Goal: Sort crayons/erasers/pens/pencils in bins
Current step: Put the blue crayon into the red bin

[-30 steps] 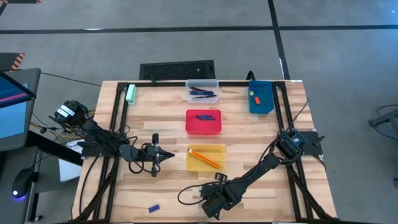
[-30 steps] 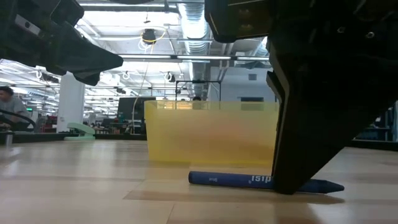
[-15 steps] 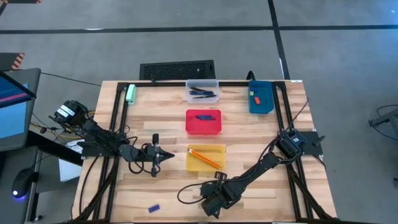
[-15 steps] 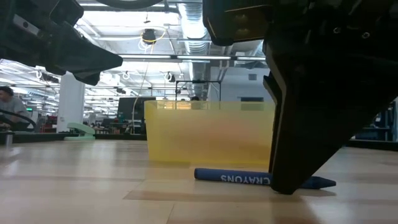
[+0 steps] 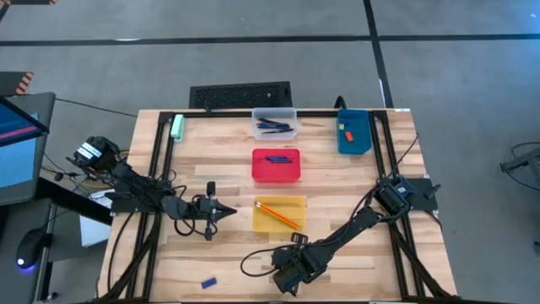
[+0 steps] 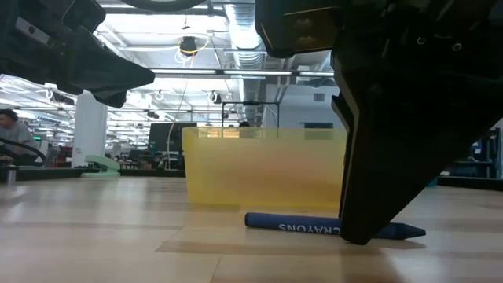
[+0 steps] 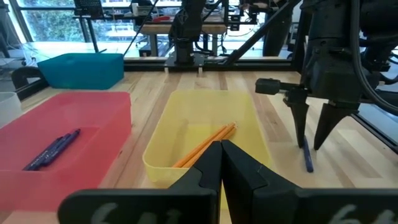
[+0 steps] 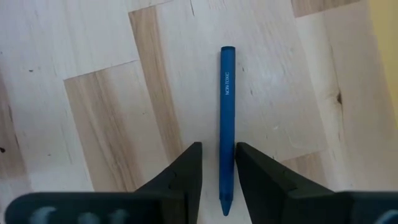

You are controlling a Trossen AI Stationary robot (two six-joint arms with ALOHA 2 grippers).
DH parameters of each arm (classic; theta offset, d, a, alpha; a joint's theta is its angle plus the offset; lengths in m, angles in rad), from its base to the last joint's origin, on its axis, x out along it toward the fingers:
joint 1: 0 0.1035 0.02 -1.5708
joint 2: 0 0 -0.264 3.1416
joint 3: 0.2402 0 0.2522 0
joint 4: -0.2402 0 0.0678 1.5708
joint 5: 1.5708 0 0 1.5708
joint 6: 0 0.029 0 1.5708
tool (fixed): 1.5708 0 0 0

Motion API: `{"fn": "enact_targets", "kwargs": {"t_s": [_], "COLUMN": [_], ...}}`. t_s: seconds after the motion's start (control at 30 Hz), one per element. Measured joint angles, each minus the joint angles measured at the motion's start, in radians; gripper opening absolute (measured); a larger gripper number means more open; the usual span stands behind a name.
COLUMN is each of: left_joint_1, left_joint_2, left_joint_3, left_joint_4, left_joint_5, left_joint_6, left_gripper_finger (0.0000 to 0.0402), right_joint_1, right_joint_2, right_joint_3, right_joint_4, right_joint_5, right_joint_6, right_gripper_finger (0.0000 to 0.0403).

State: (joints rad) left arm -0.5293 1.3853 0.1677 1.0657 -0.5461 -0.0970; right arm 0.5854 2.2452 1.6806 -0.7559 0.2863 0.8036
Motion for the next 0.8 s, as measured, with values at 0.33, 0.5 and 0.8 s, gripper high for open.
{"fn": "enact_targets", "kwargs": {"t_s": [0.33,0.5,0.8], "left_joint_1": [0.0,0.0,0.0], "left_joint_2": [0.0,0.0,0.0], "left_joint_3": [0.0,0.0,0.0], "left_joint_4": [0.001,0.002,0.002], "left_joint_5": [0.0,0.0,0.0], "left_joint_6": [-0.002,-0.003,-0.003], "left_gripper_finger": [0.0,0.0,0.0], "right_joint_1": [0.0,0.0,-0.007], "right_joint_2": [0.0,0.0,0.0], "right_joint_3": [0.0,0.0,0.001], "right_joint_4": [0.0,0.0,0.0], "right_joint_5": [0.0,0.0,-0.001], "right_joint_6": [0.0,0.0,-0.027], "right_gripper_finger": [0.0123,0.0123,0.0114]}}
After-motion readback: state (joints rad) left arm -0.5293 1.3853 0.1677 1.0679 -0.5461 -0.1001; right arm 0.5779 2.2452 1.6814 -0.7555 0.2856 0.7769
